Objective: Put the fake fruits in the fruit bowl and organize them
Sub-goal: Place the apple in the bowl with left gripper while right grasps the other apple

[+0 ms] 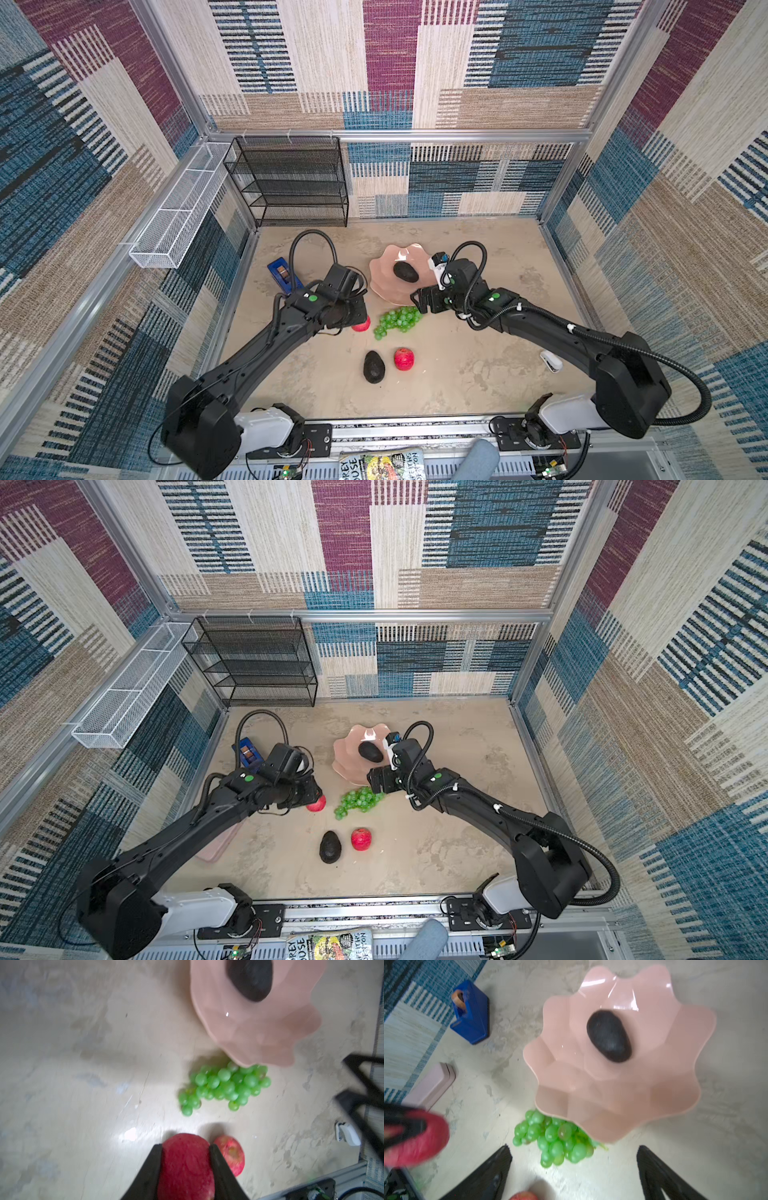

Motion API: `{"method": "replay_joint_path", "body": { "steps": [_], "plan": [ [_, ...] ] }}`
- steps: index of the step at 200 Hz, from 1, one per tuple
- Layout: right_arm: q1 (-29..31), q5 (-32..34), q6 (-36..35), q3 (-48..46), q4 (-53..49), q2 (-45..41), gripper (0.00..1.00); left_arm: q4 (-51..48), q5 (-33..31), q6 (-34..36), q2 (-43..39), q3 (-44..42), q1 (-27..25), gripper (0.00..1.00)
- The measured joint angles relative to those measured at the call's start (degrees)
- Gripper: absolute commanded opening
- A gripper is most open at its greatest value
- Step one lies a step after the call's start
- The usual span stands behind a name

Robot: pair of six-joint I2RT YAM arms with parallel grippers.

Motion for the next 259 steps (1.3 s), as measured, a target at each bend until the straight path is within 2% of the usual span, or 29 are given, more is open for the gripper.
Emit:
{"method": "replay_joint_path", "body": {
  "steps": [27,52,77,105,136,167,209,242,259],
  "plan": [
    [3.0,1.0,3.2,-5.2,-2.3,-4.7,0.95,0.8,0.7,5.4,13.4,14.5,0.6,0.28],
    [5.7,1.7,5.4,-7.3,-4.1,-8.6,0.95,2.1,2.0,8.6,24.4,24.3,0.6,0.29],
    [7.1,2.1,7.3,-8.7,-5.4,-11.3,0.95,2.3,3.9,10.0,32.9,30.6,0.7,0.29],
    [8.2,2.0,8.2,-9.5,-6.0,-11.7,0.95,2.0,5.4,10.0,38.8,34.3,0.7,0.32],
    [8.8,1.1,8.2,-9.7,-5.5,-9.0,0.95,2.1,5.8,9.9,42.9,37.0,0.5,0.32],
    [10.6,0.5,8.1,-8.8,-5.4,-6.3,0.95,2.1,5.8,9.4,46.1,38.1,0.2,0.39],
    [13.7,-0.1,7.9,-6.6,-4.3,-2.3,0.93,2.1,6.0,8.6,46.8,38.1,0.2,0.65],
    [16.3,-0.5,8.0,-5.2,-4.2,0.9,0.93,1.7,6.8,8.4,44.7,38.3,0.3,0.78],
    [17.6,-0.5,8.4,-5.2,-4.2,1.8,0.93,1.7,7.1,8.4,42.9,39.2,0.4,0.8]
  ]
}}
